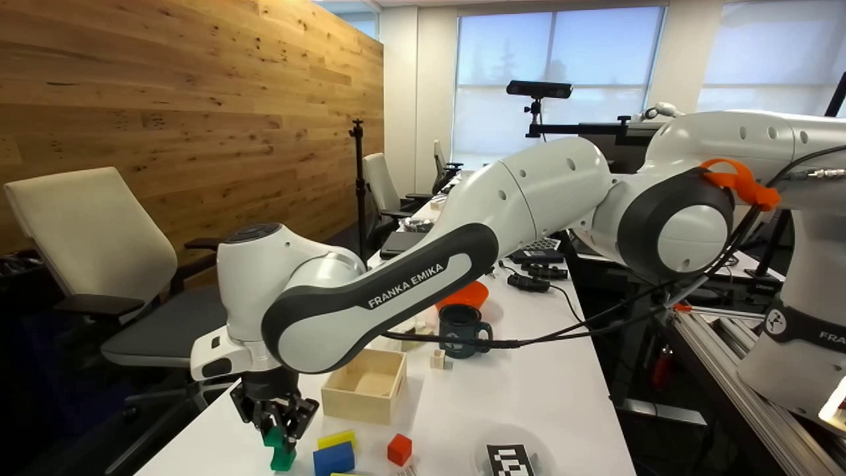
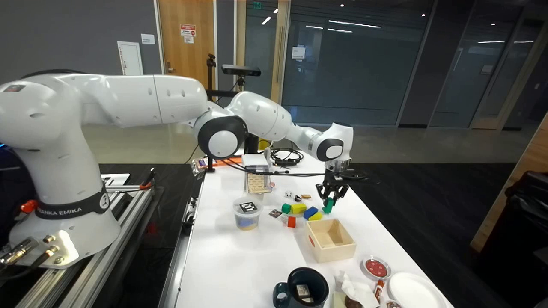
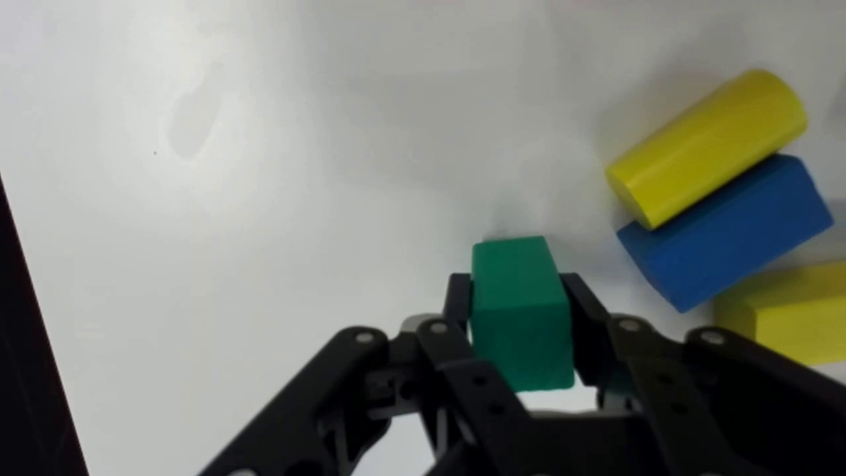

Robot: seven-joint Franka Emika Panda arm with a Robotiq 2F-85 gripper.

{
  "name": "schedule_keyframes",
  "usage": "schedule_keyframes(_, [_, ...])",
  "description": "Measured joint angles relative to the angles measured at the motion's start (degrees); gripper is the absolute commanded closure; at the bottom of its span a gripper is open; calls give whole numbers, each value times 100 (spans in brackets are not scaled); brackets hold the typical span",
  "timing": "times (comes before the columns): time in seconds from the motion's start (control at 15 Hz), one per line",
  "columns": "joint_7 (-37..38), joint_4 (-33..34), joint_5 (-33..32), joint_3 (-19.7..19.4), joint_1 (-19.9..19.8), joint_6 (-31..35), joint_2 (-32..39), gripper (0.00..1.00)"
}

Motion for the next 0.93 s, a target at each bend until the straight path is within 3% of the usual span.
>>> schedule_keyframes(0.2, [0, -56, 0, -4, 1, 0, 0, 88])
schedule_keyframes(0.27, [0, -70, 0, -4, 2, 0, 0, 75])
schedule_keyframes(0.33, [5, -79, 0, -3, 5, 0, 0, 38])
schedule_keyframes(0.4, [14, -82, 0, -3, 9, 0, 0, 38])
schedule_keyframes(0.73, [61, -81, 0, 7, 24, 0, -1, 4])
schedule_keyframes(0.93, [111, -58, 0, 7, 23, -9, -9, 0])
